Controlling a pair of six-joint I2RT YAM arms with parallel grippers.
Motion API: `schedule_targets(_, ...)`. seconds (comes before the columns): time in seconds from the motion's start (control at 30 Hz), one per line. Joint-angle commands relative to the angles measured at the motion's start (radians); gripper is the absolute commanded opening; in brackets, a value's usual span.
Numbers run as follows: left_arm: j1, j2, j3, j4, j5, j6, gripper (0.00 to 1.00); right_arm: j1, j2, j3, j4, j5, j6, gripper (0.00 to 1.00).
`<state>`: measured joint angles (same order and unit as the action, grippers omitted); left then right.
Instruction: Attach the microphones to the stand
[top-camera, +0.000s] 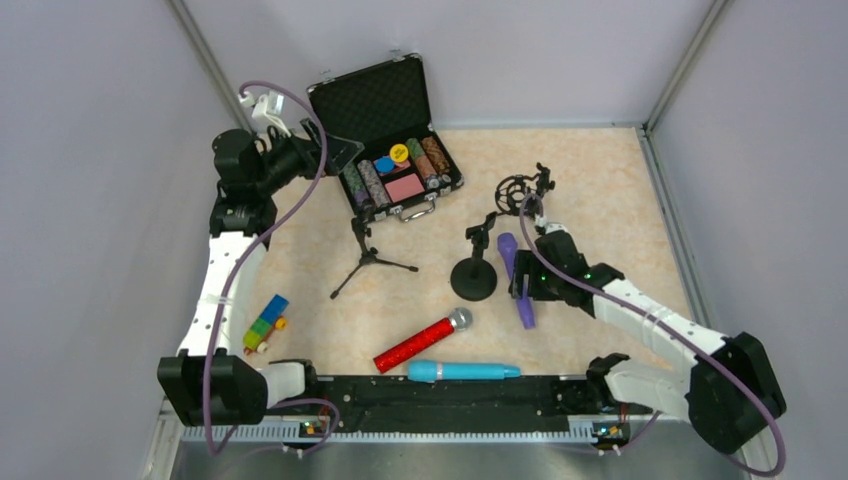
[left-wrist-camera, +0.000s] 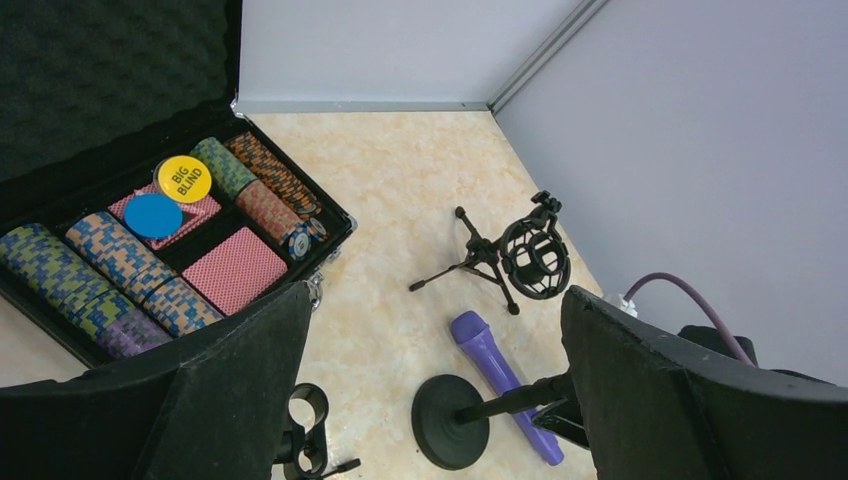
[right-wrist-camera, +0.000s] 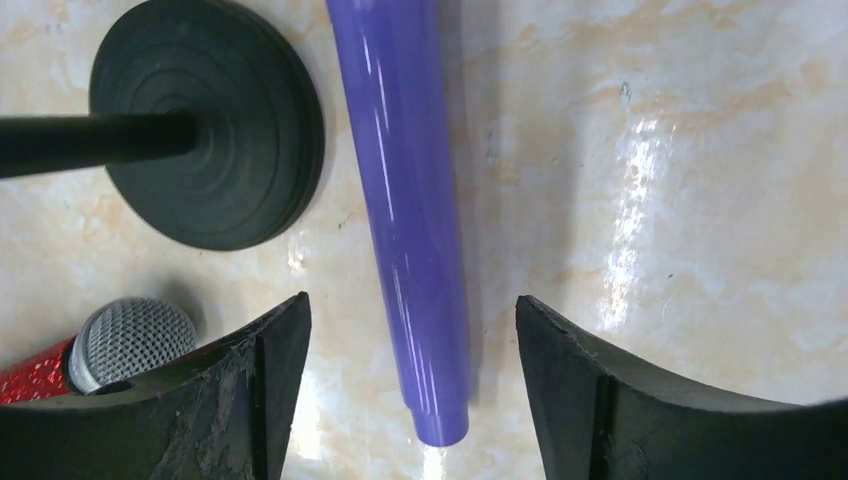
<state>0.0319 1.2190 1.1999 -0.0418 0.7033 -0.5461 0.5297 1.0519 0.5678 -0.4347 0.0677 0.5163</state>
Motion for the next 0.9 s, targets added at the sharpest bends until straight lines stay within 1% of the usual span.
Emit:
schedule_targets(0.0, -0.004, -0.031, -0.008, 0.073, 0.017, 0.018, 0.99, 0.012, 0.107, 0.085, 0.047, 0.072, -0.031, 0.72)
schedule_targets(0.17, -0.003, -0.029, -0.008, 0.076, 0.023, 0.012, 0.99, 0.012, 0.215, 0.095, 0.124, 0.081, -0.032, 0.67)
schedule_targets(0.2, -0.003, -0.029, -0.009, 0.078, 0.025, 0.012, 0.99, 0.013, 0.239, 0.094, 0.133, 0.081, -0.033, 0.62)
schedule_targets(0.3, -0.002, -0.023, -0.011, 0.085, 0.036, 0.001, 0.99, 0.014, 0.267, 0.078, 0.163, 0.077, -0.029, 0.54)
schedule_targets(0.4, -0.002, -0.019, -0.012, 0.089, 0.042, -0.003, 0.99, 0.014, 0.259, 0.055, 0.178, 0.066, -0.019, 0.46)
schedule_targets(0.43, -0.003, -0.020, -0.011, 0.091, 0.042, -0.003, 0.99, 0.015, 0.247, 0.045, 0.180, 0.065, -0.011, 0.42)
schedule_targets(0.47, -0.002, -0.021, -0.011, 0.091, 0.040, -0.002, 0.99, 0.014, 0.234, 0.035, 0.177, 0.066, -0.002, 0.32)
schedule_targets(0.5, -0.002, -0.023, -0.012, 0.091, 0.038, -0.002, 0.99, 0.013, 0.221, 0.025, 0.171, 0.067, 0.006, 0.26)
schedule_targets(0.57, -0.002, -0.024, -0.013, 0.092, 0.037, -0.002, 0.99, 0.014, 0.191, -0.001, 0.154, 0.072, 0.035, 0.20)
schedule_targets(0.67, -0.002, -0.026, -0.016, 0.094, 0.037, -0.001, 0.99, 0.014, 0.131, -0.047, 0.135, 0.067, 0.089, 0.18)
schedule_targets(0.77, -0.002, -0.031, -0.017, 0.098, 0.037, -0.002, 0.99, 0.015, 0.074, -0.110, 0.149, 0.036, 0.161, 0.20)
schedule_targets(0.83, -0.003, -0.031, -0.022, 0.100, 0.034, -0.002, 0.99, 0.015, 0.033, -0.142, 0.168, 0.020, 0.177, 0.26)
schedule_targets(0.87, -0.002, -0.031, -0.022, 0.100, 0.033, -0.002, 0.99, 0.015, 0.013, -0.150, 0.172, 0.023, 0.172, 0.31)
